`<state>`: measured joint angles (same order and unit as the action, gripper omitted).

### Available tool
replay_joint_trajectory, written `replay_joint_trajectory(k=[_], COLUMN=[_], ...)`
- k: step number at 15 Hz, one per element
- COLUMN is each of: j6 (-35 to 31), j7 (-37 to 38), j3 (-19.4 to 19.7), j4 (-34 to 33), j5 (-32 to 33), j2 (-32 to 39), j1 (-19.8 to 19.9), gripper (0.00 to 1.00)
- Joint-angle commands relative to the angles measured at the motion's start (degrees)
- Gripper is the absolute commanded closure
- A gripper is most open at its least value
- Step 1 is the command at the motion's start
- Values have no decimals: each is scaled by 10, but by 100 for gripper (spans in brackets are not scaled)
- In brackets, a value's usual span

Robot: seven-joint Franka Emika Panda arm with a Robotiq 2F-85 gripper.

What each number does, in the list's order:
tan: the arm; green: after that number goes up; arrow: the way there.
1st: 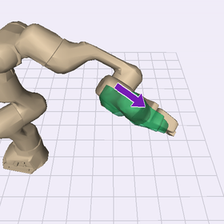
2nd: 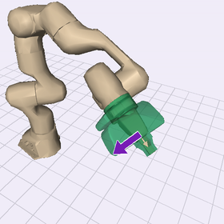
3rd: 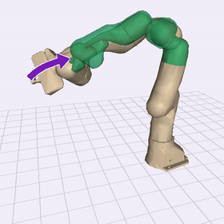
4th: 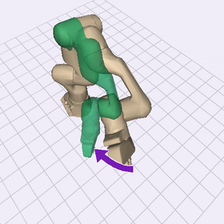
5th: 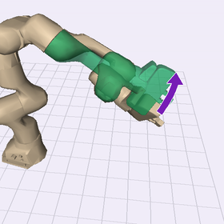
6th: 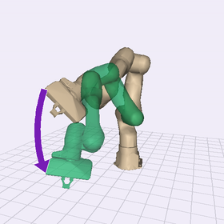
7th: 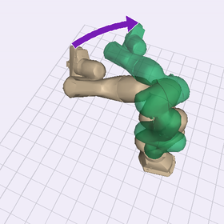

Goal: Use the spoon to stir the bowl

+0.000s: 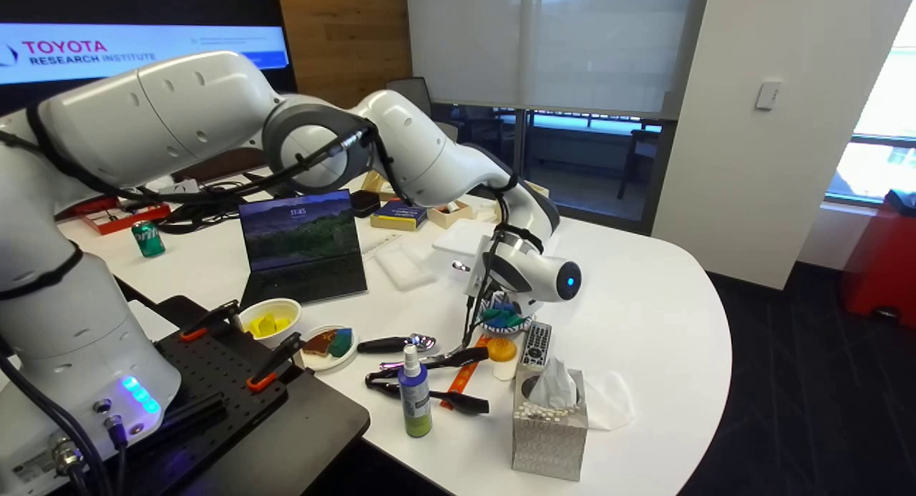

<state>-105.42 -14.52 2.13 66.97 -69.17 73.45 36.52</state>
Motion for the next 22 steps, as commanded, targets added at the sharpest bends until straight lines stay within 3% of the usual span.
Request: replay_joint_trajectory(k=[1, 8, 14, 22], j6=[6, 8, 27, 37], j7=[-59, -112, -106, -77], j3=[-34, -59, -60, -39], j4=[18, 50, 81, 101], j5=[-46, -77, -69, 5], j2=[14, 41, 27, -49], j1=[31, 70, 93, 61], gripper=[98, 98, 98, 98])
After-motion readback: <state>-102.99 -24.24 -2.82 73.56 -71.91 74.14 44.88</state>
